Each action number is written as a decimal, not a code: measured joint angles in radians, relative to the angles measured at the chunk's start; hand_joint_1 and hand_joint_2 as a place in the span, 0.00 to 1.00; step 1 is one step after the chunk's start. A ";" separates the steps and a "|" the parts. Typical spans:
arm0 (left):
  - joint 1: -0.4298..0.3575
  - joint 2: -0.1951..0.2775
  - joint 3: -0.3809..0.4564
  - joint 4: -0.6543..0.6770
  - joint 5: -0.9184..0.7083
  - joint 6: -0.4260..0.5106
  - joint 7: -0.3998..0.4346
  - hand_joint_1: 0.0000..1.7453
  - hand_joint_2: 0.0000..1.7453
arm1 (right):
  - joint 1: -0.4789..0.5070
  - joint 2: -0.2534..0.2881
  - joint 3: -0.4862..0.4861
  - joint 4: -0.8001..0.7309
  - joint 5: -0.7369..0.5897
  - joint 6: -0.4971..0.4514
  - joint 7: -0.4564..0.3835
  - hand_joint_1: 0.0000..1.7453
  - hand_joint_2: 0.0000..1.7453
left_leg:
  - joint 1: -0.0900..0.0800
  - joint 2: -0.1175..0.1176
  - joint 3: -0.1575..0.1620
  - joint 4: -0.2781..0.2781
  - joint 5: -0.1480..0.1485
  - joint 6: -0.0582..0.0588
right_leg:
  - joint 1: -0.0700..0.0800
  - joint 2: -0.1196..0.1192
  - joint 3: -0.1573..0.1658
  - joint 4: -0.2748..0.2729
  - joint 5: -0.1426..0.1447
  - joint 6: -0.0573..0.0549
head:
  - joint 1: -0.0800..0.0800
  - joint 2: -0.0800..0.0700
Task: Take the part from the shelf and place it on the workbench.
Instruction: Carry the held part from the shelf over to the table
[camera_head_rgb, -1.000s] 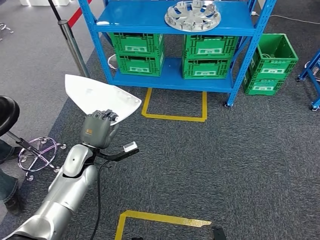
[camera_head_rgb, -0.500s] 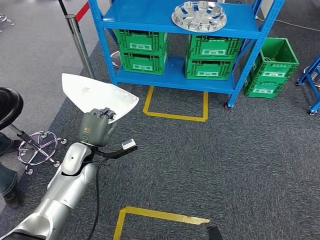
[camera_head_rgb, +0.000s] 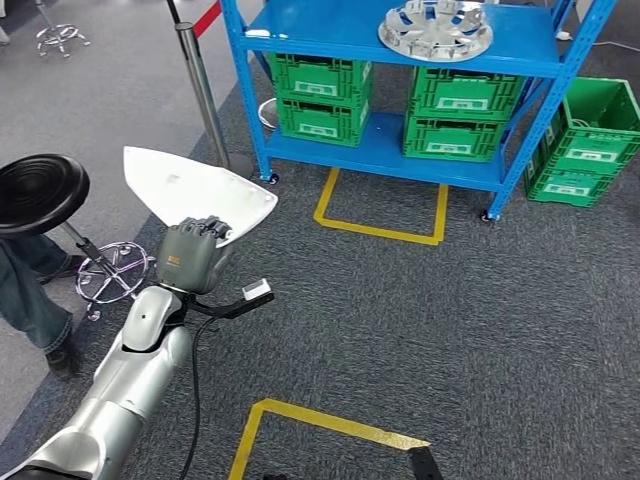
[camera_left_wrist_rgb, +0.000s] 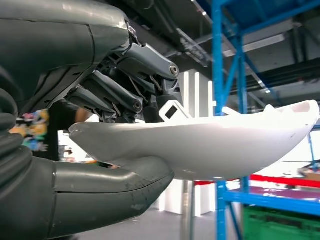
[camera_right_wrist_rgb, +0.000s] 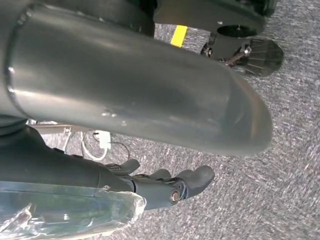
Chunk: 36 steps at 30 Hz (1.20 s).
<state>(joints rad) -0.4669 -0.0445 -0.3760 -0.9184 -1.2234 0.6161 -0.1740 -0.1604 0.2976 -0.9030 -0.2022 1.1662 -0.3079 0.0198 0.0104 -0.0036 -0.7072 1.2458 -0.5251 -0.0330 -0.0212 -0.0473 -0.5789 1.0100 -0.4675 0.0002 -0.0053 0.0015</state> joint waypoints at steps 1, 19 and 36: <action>0.000 0.001 0.000 0.001 0.000 0.000 0.000 1.00 1.00 | 0.000 0.000 0.001 0.000 0.000 0.000 0.000 0.00 0.00 | -0.002 0.010 0.039 -0.061 0.030 0.005 | 0.001 -0.010 0.000 0.000 0.001 0.001 | 0.000 0.000; -0.009 0.001 0.005 0.016 -0.001 0.004 0.001 1.00 1.00 | -0.005 -0.002 0.012 0.000 0.009 -0.003 0.007 0.00 0.00 | -0.020 -0.089 0.105 -0.248 0.107 0.056 | 0.001 0.117 -0.004 0.031 -0.010 0.023 | 0.007 0.000; -0.030 0.028 0.031 0.058 -0.003 0.001 0.013 1.00 1.00 | -0.020 0.000 0.029 0.000 0.019 0.002 0.037 0.00 0.00 | -0.018 0.069 0.087 -0.244 0.112 0.027 | 0.011 -0.057 0.023 -0.007 -0.018 0.021 | -0.012 0.000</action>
<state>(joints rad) -0.4968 -0.0163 -0.3454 -0.8600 -1.2261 0.6169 -0.1605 -0.1809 0.2974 -0.8744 -0.2022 1.1851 -0.3054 0.0571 -0.0077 0.0649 -0.6204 1.0021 -0.4135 -0.0060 -0.0104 -0.1044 -0.5556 1.0031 -0.4853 0.0216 -0.0176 0.0015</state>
